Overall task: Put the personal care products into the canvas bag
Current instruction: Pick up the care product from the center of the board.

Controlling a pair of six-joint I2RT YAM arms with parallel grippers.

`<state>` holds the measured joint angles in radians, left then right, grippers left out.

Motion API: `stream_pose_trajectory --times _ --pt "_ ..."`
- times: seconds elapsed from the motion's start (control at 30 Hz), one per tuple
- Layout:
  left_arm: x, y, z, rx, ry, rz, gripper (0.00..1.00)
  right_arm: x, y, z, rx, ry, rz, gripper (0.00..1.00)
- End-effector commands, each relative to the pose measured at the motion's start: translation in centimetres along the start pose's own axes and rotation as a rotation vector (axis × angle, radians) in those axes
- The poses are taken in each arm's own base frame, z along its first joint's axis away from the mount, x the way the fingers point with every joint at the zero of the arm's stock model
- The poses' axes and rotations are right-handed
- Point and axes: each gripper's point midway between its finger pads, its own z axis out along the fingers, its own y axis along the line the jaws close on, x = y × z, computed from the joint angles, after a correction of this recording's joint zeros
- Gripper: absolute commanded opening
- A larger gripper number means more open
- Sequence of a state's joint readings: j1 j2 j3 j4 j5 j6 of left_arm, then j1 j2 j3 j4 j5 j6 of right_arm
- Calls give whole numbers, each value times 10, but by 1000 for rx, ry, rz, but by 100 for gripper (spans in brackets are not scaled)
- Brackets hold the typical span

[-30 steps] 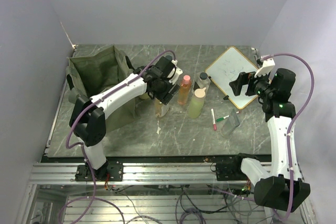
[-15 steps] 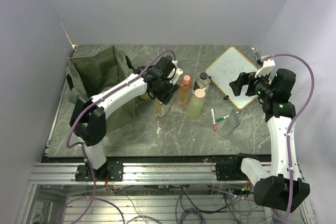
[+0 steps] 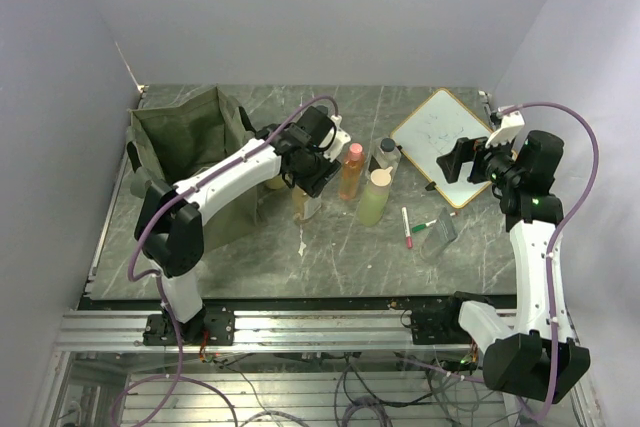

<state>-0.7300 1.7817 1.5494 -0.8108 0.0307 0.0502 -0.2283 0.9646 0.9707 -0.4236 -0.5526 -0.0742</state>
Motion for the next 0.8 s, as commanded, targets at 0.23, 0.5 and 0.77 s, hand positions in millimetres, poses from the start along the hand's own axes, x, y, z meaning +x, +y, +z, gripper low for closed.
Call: stream_pose_trajectory --times 0.23,0.5,0.77 --pt "-90 18 -76 -60 -285 227 7 -28 -6 3 -3 -36 -18 100" --pt "-131 32 -164 -42 -485 317 7 -31 -7 9 -18 -32 -10 100" --pt "-144 49 -248 -54 -665 332 7 -36 -9 14 -26 -33 -6 100"
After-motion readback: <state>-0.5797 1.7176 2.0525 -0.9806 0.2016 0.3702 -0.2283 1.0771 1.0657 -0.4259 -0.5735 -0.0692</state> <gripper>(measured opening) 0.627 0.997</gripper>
